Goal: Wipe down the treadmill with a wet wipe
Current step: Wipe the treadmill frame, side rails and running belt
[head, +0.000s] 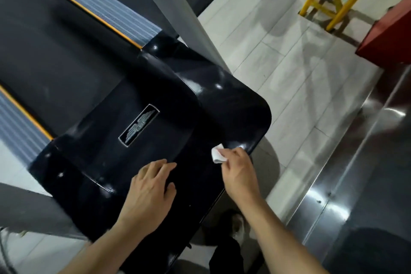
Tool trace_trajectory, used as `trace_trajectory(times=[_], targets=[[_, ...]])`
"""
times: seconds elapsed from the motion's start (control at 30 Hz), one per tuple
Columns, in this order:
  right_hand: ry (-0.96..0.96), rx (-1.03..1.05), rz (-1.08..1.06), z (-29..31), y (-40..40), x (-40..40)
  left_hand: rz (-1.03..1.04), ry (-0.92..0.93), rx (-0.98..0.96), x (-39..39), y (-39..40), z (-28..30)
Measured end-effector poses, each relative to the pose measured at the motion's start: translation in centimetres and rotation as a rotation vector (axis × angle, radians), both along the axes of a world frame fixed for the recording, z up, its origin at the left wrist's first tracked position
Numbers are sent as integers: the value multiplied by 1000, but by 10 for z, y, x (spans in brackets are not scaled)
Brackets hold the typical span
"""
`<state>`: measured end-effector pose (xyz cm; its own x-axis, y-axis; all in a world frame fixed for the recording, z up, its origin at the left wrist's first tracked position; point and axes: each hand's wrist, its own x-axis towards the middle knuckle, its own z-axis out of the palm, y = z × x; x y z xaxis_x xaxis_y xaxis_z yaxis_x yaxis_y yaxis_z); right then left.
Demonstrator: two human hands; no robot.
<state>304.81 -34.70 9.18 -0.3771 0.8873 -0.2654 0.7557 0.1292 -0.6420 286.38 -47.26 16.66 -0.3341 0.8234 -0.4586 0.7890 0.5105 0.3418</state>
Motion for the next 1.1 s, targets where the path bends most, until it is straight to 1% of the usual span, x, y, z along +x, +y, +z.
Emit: trace_trajectory(times=[0.13,0.27,0.4,0.53,0.67,0.8,0.93,1.1], targets=[[16,7,33,42,38,32,-12,46,19,37,34,40],[104,100,-55,97,75,53,-35,64,126,69,79,97],[149,106,-121,157,104,65,-45,93,253,85,116,159],[188,131,-178,216,132,65,-39,114,358,83,145,213],[207,179,-188,272,159,59,-104,162,446,77,174,253],[210,217,-186,322,185,51,-104,168,523,70,203,295],[254,251,-170,359,211,44,-109,200,577,58,230,328],[265,264,-82,391,261,43,-83,270,584,53,275,348]])
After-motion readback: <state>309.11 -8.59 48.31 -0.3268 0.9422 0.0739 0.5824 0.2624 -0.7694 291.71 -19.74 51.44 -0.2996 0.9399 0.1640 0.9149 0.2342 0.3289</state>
